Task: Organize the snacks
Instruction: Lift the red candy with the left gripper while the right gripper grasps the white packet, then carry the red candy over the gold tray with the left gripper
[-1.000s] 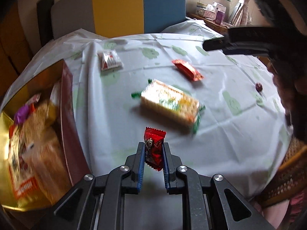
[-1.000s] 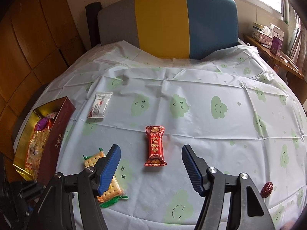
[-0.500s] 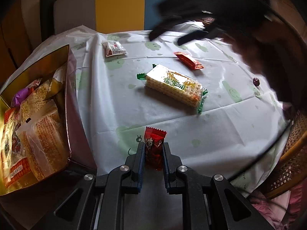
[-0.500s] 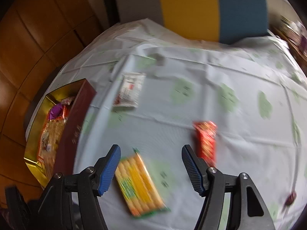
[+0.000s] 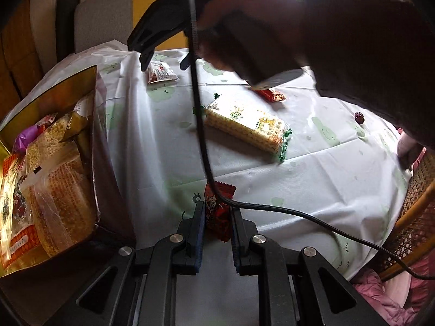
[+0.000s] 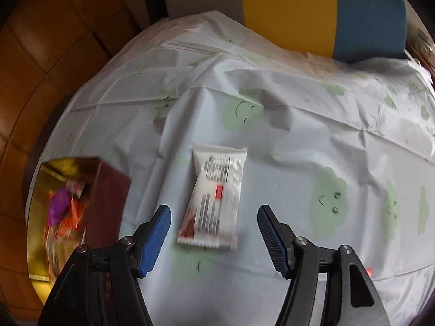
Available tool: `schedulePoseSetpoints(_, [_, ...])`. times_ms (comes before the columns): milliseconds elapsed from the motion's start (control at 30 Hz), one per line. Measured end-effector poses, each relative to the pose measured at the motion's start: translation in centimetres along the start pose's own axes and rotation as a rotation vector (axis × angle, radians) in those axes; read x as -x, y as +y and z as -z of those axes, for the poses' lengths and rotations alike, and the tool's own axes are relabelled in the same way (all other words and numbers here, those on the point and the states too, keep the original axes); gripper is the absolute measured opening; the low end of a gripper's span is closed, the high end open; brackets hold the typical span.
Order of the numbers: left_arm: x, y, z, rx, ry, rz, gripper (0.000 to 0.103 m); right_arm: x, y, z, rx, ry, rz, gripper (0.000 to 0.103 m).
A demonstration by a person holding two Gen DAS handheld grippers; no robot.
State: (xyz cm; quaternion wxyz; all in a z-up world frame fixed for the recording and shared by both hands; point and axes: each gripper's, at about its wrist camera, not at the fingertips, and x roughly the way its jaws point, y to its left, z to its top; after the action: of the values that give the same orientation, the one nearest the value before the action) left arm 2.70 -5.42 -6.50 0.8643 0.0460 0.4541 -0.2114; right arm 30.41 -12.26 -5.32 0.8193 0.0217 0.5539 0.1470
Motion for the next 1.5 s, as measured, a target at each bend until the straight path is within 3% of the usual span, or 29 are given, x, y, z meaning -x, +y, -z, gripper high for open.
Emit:
schedulePoseSetpoints(133, [0.0,0.0,0.0,0.003,0.000,0.002,0.017,-1.6,-0.4,-0.7,-0.024,0.010,0.024,0.069])
schedulePoseSetpoints(200, [0.0,0.0,0.0,0.005,0.001,0.000,0.017,-1.8,-0.1,-0.8,0.006,-0.004,0.052,0.053])
schedulePoseSetpoints(233, [-0.1,0.0,-0.1,0.004,0.001,-0.001,0.017,-1.8,0.1,-0.8,0.028,-0.003,0.090,0.034])
schedulePoseSetpoints(300, [-0.1,0.1,-0.1,0.006,0.001,-0.002,0.017,-1.3,-0.1,-0.7,0.036,0.000,0.064,0.034])
schedulePoseSetpoints(433, [-0.1,0.1,0.0,0.006,0.000,-0.006,0.017,0.2,-0.1,1.0,0.107,0.014,0.093,0.034])
schedulePoseSetpoints(633, [0.1,-0.2,0.1,0.007,-0.003,-0.012,0.017,4.9,-2.3,4.3,0.128,0.006,0.077,0.034])
schedulePoseSetpoints(900, [-0.2,-0.3,0.1,0.004,-0.004,-0.017,0.017,9.8,-5.1,11.1,0.157,0.037,0.092,0.034])
schedulePoseSetpoints(1167, [-0.3,-0.7,0.1,-0.010,-0.004,-0.035,0.017,9.9,-7.0,17.4,0.161,0.132,0.137,0.034])
schedulePoseSetpoints(1300, [-0.3,-1.2,0.0,-0.019,0.002,-0.057,0.017,8.7,-7.8,18.7,0.140,0.158,0.166,0.034])
schedulePoseSetpoints(1500, [-0.4,-1.4,0.1,-0.024,0.000,-0.088,0.017,8.4,-8.7,18.7,0.111,0.153,0.139,0.036])
